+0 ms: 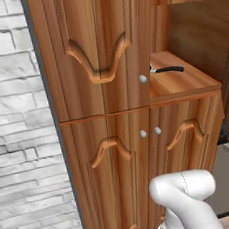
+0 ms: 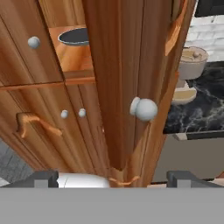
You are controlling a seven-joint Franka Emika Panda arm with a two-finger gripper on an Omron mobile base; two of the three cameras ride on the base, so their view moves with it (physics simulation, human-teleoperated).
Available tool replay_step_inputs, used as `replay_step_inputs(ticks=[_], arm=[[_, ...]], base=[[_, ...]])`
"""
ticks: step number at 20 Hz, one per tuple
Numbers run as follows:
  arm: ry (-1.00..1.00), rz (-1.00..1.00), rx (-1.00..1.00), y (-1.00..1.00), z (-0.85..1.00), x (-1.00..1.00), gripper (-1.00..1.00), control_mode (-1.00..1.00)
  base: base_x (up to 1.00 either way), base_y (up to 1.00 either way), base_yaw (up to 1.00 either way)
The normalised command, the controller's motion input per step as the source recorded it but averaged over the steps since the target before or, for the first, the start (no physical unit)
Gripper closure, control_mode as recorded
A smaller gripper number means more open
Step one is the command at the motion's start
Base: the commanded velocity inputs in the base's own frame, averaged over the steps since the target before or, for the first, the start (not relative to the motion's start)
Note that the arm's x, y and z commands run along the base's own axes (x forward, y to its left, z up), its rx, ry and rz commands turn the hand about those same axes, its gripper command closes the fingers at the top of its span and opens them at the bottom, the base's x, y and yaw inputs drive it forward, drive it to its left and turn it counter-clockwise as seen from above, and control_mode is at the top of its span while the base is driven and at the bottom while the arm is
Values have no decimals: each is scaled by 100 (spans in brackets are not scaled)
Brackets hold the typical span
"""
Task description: Retrieve the pan from the cabinet, then place the raw meat into the pan to avoid contamination.
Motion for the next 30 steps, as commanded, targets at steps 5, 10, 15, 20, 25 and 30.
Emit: replay_step_inputs(ticks=[5,10,15,20,25,30], arm=[[3,-8,-31,71,18,-8,-100,-100],[11,-8,-29,64,7,0,-100,-100],[13,-4,-27,39,0,33,-100,-100],[14,0,-36,39,0,71,-100,-100],[18,0,-34,5,-1,60,-100,-100],[21,-6,-28,-11,-14,43,-100,-100]], base=[[0,0,0],[0,0,0],[0,0,0],[0,0,0],[0,0,0],[0,0,0]])
